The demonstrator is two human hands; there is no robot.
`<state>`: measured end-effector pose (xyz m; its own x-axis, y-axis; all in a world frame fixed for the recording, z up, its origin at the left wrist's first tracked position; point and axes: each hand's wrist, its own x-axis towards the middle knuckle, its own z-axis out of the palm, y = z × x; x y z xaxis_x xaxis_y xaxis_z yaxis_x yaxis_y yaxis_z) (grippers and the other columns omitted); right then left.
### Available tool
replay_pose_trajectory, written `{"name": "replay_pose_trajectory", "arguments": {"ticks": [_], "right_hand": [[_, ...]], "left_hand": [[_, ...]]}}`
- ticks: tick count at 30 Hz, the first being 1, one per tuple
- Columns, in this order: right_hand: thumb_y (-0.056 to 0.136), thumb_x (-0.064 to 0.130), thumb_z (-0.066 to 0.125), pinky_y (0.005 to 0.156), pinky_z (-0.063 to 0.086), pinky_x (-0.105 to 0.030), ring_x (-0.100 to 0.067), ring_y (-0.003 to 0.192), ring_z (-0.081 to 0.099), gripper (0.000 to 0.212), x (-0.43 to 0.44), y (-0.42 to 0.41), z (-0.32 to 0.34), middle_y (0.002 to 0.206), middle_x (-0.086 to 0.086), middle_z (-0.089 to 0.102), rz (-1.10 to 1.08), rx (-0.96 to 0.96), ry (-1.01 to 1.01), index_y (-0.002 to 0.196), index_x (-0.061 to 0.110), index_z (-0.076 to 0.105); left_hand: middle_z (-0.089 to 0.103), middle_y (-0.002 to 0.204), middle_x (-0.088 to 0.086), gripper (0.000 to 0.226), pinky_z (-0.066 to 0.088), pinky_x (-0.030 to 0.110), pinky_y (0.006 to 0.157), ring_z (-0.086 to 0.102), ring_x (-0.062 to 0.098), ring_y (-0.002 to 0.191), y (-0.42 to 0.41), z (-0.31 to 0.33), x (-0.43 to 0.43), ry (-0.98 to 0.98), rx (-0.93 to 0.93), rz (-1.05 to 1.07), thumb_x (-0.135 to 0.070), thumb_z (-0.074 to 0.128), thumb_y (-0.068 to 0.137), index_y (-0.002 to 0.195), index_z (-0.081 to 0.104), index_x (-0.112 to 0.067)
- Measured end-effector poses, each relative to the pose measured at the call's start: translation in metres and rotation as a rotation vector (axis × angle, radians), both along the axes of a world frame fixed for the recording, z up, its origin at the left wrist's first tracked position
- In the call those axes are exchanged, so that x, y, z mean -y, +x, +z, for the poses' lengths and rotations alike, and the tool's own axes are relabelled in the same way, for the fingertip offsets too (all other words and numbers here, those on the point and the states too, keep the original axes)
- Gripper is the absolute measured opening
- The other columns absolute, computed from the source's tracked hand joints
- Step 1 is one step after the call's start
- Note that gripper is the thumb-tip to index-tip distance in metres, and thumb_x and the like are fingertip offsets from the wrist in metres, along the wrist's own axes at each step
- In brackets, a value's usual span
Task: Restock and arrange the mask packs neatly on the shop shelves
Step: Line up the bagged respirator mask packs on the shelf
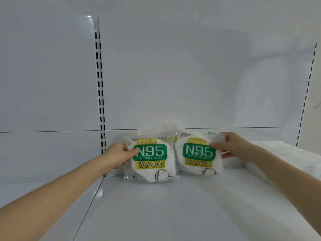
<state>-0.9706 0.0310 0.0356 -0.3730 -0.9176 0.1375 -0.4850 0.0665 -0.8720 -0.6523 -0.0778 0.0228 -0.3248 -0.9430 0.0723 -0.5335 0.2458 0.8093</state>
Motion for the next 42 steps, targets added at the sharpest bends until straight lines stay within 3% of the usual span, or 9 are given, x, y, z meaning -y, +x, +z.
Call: {"name": "replay_pose_trajectory", "arguments": {"ticks": [4,8,14,18,23,26,28,36,42], "right_hand": [[0.087,0.012,0.063,0.068,0.058,-0.032,-0.021,0.079,0.069,0.022,0.007,-0.004,-0.006,0.092,-0.01,0.072,0.033,0.023,0.09,0.108,0.005,0.059],[0.087,0.016,0.064,0.071,0.057,-0.035,-0.025,0.087,0.069,0.029,0.011,-0.002,-0.015,0.098,-0.013,0.071,0.0,0.066,0.083,0.111,0.004,0.056],[0.087,0.015,0.064,0.062,0.057,-0.03,-0.023,0.082,0.067,0.033,0.009,0.0,-0.016,0.101,-0.015,0.069,-0.046,0.076,0.046,0.115,0.0,0.055],[0.082,0.021,0.07,0.079,0.056,-0.041,-0.028,0.094,0.065,0.051,0.012,0.002,-0.018,0.109,-0.016,0.065,-0.067,0.124,0.047,0.123,0.002,0.047],[0.082,0.034,0.069,0.092,0.042,-0.037,-0.026,0.11,0.051,0.067,0.003,0.013,-0.011,0.127,-0.015,0.053,-0.33,-0.246,-0.216,0.134,0.003,0.041],[0.086,0.031,0.064,0.095,0.041,-0.035,-0.024,0.116,0.051,0.052,-0.007,0.034,0.002,0.126,-0.011,0.056,-0.351,-0.313,-0.43,0.127,0.004,0.049],[0.088,0.029,0.062,0.09,0.041,-0.029,-0.018,0.109,0.054,0.042,-0.01,0.06,0.01,0.12,-0.007,0.06,-0.294,-0.321,-0.489,0.121,0.006,0.054],[0.089,0.026,0.06,0.068,0.04,-0.015,-0.005,0.078,0.056,0.011,-0.006,0.233,0.018,0.083,0.009,0.06,0.049,-0.336,-0.479,0.094,0.016,0.061],[0.088,0.031,0.057,0.072,0.046,-0.028,-0.018,0.089,0.062,0.014,0.006,0.409,0.008,0.087,0.002,0.067,0.289,-0.353,-0.324,0.089,0.018,0.063]], "left_hand": [[0.062,0.076,0.0,0.021,0.047,0.025,0.062,0.056,0.012,0.065,-0.003,-0.006,-0.003,0.013,-0.019,-0.018,-0.033,0.055,0.092,0.085,0.058,-0.013],[0.064,0.086,-0.004,0.023,0.048,0.021,0.056,0.058,0.009,0.073,-0.003,-0.005,-0.009,0.095,-0.047,-0.132,-0.027,0.07,0.082,0.101,0.06,-0.018],[0.064,0.075,0.001,0.019,0.049,0.027,0.054,0.058,0.015,0.062,-0.011,-0.014,-0.009,-0.021,-0.089,0.015,-0.012,0.075,0.076,0.078,0.057,-0.019],[0.06,0.071,-0.002,0.022,0.043,0.022,0.048,0.054,0.01,0.06,-0.013,-0.015,-0.013,-0.047,-0.077,0.054,-0.015,0.074,0.077,0.076,0.053,-0.02],[0.054,0.095,0.002,0.042,0.041,0.023,0.058,0.049,0.009,0.074,-0.003,-0.012,-0.023,-0.131,0.038,0.124,-0.03,0.074,0.078,0.1,0.045,-0.011],[0.05,0.127,0.01,0.064,0.04,0.028,0.081,0.051,0.022,0.107,0.013,-0.004,-0.033,-0.316,0.186,0.156,-0.038,0.065,0.084,0.131,0.038,-0.003],[0.049,0.134,0.009,0.057,0.038,0.028,0.092,0.047,0.022,0.121,0.031,0.001,-0.045,-0.442,0.219,0.111,-0.037,0.06,0.087,0.133,0.043,-0.006],[0.065,0.109,-0.005,0.029,0.045,0.031,0.091,0.056,0.011,0.106,0.139,0.002,-0.109,-0.609,0.272,-0.005,-0.041,0.053,0.09,0.103,0.068,-0.02],[0.068,0.102,-0.005,0.03,0.046,0.033,0.089,0.059,0.013,0.101,0.298,-0.004,-0.146,-0.642,0.303,0.117,-0.04,0.052,0.091,0.099,0.07,-0.018]]}}
